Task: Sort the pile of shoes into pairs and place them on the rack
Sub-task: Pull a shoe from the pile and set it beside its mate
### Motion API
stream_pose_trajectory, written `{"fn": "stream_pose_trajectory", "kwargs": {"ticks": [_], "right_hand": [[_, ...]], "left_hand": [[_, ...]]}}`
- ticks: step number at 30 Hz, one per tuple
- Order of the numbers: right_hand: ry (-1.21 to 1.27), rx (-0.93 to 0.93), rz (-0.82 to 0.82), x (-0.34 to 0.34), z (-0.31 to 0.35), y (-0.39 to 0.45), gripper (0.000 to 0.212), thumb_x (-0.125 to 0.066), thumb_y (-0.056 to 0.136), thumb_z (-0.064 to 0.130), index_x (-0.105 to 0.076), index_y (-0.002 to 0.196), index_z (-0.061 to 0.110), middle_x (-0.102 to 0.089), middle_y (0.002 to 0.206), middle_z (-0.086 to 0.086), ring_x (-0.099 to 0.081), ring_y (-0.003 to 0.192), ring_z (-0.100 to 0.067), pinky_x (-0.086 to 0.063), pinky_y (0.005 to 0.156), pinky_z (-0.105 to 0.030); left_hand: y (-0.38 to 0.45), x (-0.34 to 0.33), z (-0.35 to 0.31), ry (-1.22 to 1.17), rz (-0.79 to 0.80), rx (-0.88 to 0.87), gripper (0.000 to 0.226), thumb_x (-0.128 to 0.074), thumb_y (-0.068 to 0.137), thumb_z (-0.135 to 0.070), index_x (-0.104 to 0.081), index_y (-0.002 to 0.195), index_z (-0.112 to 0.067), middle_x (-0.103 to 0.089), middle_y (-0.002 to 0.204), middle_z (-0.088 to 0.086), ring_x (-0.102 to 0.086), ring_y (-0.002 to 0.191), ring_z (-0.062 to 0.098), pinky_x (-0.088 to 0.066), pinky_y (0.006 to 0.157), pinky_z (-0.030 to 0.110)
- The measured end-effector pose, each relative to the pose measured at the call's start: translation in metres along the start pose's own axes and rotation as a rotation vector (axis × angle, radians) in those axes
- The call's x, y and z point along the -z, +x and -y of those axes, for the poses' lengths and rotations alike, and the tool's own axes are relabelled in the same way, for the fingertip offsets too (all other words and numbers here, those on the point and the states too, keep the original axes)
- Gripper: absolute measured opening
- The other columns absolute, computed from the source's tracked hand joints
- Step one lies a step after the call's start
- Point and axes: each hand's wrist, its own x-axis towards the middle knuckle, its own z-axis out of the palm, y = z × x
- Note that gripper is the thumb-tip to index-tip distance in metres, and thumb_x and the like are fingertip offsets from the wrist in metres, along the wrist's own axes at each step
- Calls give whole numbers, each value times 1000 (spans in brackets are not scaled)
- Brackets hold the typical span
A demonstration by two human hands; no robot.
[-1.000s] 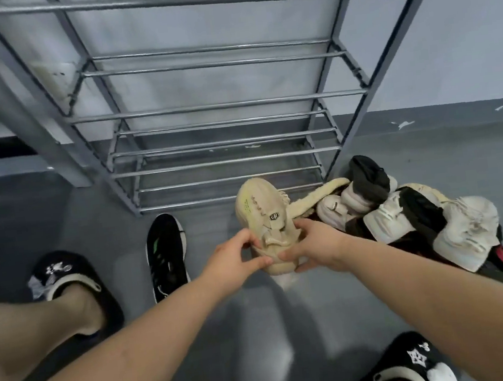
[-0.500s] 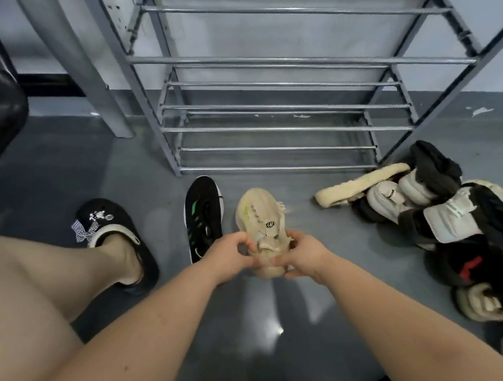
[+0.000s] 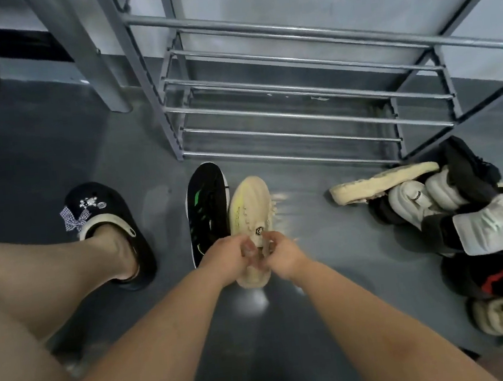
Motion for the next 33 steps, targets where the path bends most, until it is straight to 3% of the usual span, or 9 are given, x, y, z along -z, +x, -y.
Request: {"fn": "stream_pose_trajectory", "kwargs": {"ticks": [3, 6, 8, 13, 21, 27, 33], "right_hand": [[-318, 14, 47, 4, -9, -4, 76, -70, 83, 17, -27, 146, 12, -44, 140, -11, -46, 127, -28, -40, 101, -32], [-644, 65, 45, 11, -17, -13, 88, -68, 82, 25, -15, 150, 17, -27, 150, -11, -32, 137, -31, -35, 109, -39], [-726, 95, 29, 16, -21, -20, 90, -67, 83, 26, -9, 151, 17, -22, 153, -9, -25, 141, -29, -32, 112, -40], [-784, 124, -58, 28, -32, -43, 89, -64, 86, 32, -6, 152, 19, -12, 158, -8, -16, 146, -27, -28, 115, -41], [-834, 79, -168, 69, -78, -95, 82, -56, 91, 34, -4, 153, 20, -6, 160, -8, -9, 148, -26, -24, 117, -40], [-847, -54, -321, 143, -115, -133, 76, -52, 93, 38, -7, 153, 19, -4, 160, -9, -6, 148, -28, -23, 115, -43], [-868, -110, -486, 234, -149, -183, 82, -57, 89, 41, -9, 152, 20, -20, 156, -8, -20, 144, -28, -33, 110, -42]], "left_hand": [[-2, 2, 3, 201, 14, -41, 41, -56, 90, -25, -49, 130, -28, -48, 136, 2, -50, 120, 23, -43, 94, 32], [-5, 3, 5, 444, 7, -106, 56, -48, 94, -29, -28, 145, -21, -23, 156, 4, -31, 135, 25, -31, 108, 36], [-9, 3, 2, 531, 10, -98, 62, -45, 95, -30, -17, 150, -20, -10, 159, 8, -22, 141, 27, -25, 112, 38], [-22, -5, -18, 628, -15, -169, 68, -42, 96, -35, -6, 151, -19, 1, 160, 9, -9, 146, 26, -14, 117, 37], [-48, -36, -67, 743, -2, -329, 70, -39, 96, -40, -3, 152, -18, 3, 160, 9, -4, 147, 26, -6, 119, 35], [-49, -56, -128, 821, 49, -408, 71, -39, 96, -42, -3, 152, -20, 7, 160, 7, -2, 148, 24, -7, 119, 37], [-42, -71, -226, 894, 34, -583, 71, -38, 96, -45, -1, 152, -20, 8, 160, 7, 0, 148, 24, -6, 118, 36]]}}
